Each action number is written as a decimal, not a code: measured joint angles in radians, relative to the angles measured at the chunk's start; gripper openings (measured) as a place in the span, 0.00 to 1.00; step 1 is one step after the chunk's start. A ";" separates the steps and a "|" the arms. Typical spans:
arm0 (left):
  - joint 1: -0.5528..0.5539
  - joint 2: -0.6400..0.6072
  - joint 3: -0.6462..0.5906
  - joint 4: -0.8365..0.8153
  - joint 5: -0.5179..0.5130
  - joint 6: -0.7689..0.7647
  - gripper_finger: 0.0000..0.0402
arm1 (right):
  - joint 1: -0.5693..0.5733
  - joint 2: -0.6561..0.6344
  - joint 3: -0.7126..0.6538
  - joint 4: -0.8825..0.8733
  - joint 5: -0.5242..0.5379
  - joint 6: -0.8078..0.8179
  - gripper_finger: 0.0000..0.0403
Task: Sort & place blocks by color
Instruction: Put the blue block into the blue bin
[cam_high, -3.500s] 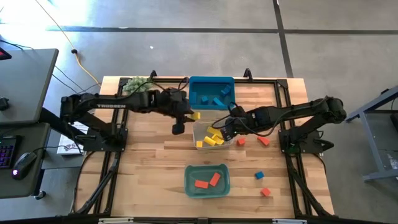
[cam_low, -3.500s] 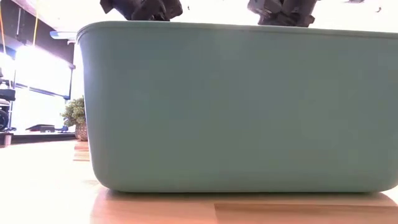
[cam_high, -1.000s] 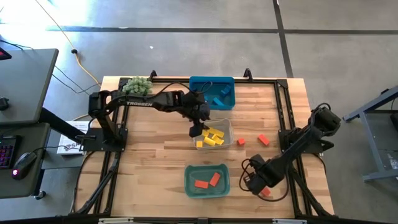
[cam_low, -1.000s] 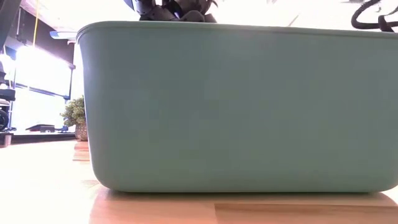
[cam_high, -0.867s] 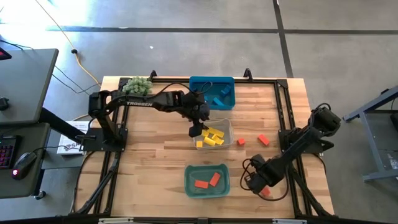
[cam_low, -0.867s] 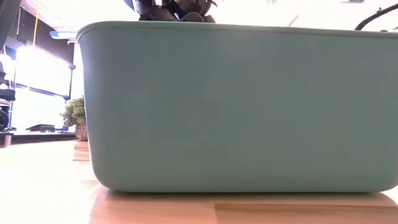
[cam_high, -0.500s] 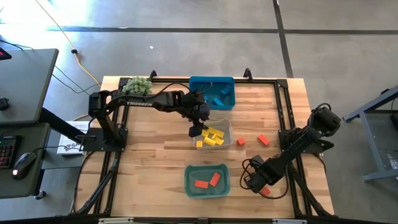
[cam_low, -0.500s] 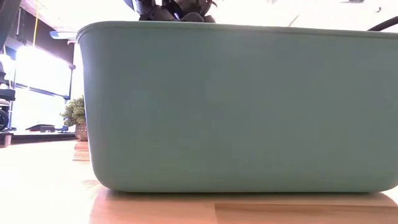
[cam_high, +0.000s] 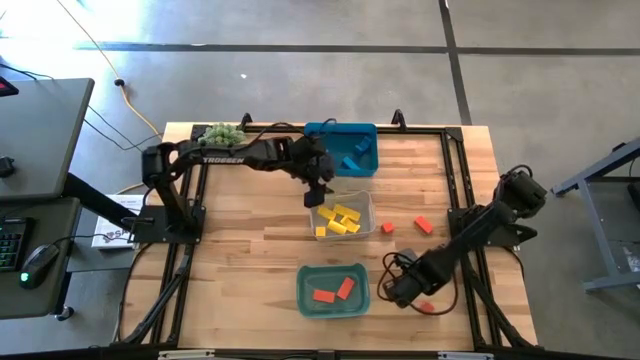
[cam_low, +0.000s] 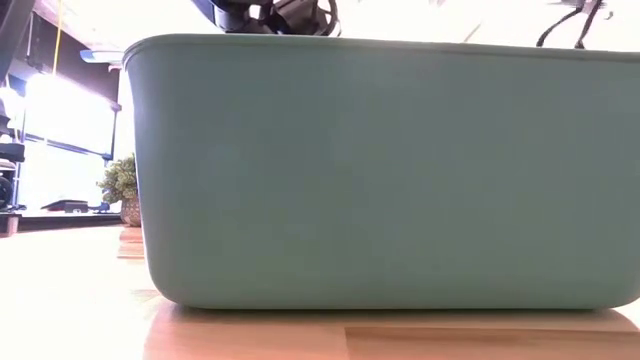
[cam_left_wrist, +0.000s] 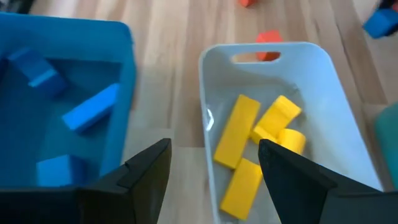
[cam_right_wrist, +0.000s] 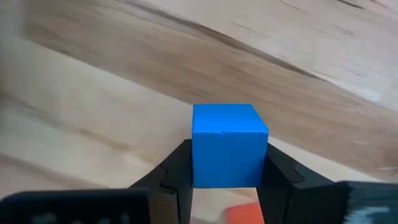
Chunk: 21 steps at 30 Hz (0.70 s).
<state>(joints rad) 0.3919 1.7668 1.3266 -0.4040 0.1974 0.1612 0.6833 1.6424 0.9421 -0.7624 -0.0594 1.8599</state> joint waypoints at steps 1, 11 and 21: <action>0.008 -0.004 0.000 0.001 0.000 0.005 0.57 | -0.006 0.000 0.016 -0.011 0.005 0.000 0.26; 0.090 -0.074 0.002 -0.004 0.000 0.100 0.58 | -0.090 0.000 0.258 -0.315 0.167 -0.001 0.26; 0.194 -0.128 0.002 -0.003 -0.001 0.138 0.58 | -0.269 0.000 0.374 -0.412 0.350 -0.186 0.26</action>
<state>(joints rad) 0.5855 1.6387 1.3281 -0.4068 0.1960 0.2996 0.4142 1.6424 1.3157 -1.1740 0.2905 1.6735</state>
